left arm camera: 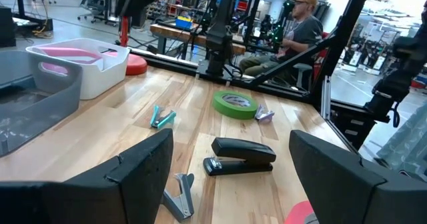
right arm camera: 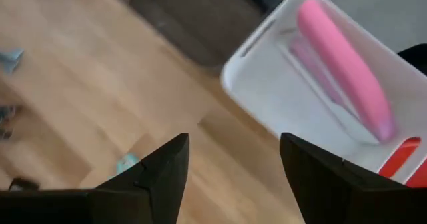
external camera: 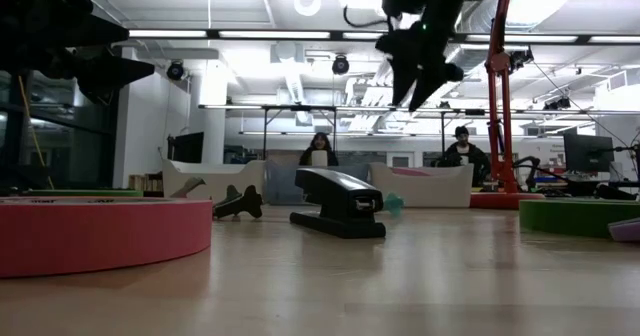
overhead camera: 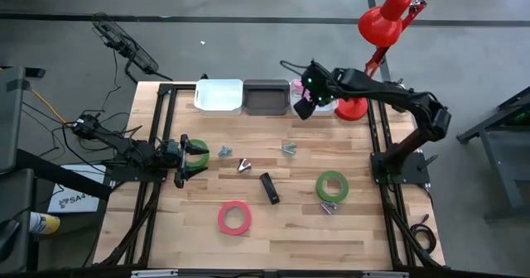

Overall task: Pick and place Stapler, Stapler remover, tape
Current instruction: Put the black stapler into the right white bin

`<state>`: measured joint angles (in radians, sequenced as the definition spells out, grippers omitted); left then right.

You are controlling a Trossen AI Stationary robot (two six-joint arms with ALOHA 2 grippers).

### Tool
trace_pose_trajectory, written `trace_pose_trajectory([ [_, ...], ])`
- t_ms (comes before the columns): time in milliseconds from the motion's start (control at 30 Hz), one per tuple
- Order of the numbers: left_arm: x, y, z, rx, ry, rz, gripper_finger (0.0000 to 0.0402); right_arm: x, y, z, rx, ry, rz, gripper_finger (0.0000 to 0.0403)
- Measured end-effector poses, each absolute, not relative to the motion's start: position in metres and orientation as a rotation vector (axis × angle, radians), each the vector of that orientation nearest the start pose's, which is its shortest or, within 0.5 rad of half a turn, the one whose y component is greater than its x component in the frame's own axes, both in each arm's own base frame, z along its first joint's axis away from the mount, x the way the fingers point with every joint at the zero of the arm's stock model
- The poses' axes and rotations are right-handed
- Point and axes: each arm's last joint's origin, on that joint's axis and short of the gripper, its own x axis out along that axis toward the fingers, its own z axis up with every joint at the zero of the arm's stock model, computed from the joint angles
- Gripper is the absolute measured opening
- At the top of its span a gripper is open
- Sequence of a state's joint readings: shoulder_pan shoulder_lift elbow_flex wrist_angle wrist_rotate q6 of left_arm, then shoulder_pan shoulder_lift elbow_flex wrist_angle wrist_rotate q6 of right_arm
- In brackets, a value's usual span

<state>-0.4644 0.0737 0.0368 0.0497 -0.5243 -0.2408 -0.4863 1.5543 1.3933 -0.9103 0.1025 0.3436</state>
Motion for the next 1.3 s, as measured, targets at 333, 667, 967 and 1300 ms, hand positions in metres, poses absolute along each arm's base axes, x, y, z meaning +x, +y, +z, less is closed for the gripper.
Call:
trace_pose_trajectory([
  [333, 0.093, -0.03, 0.175, -0.247, -0.019, 0.058, 0.0296, 0.284, -0.08, 0.312, 0.384, 1.029, -0.664, 0.0251],
  [667, 0.093, -0.03, 0.175, -0.246, -0.018, 0.058, 0.0296, 0.296, -0.019, 0.312, 0.383, 1.001, -0.564, 0.0298],
  [967, 0.093, -0.03, 0.175, -0.247, -0.019, 0.058, 0.0296, 0.307, 0.027, 0.298, 0.501, 1.01, -0.564, 0.0305],
  [1300, 0.093, -0.03, 0.175, -0.247, -0.018, 0.058, 0.0296, 0.343, 0.068, 0.253, 0.687, 1.04, -0.537, 0.0305],
])
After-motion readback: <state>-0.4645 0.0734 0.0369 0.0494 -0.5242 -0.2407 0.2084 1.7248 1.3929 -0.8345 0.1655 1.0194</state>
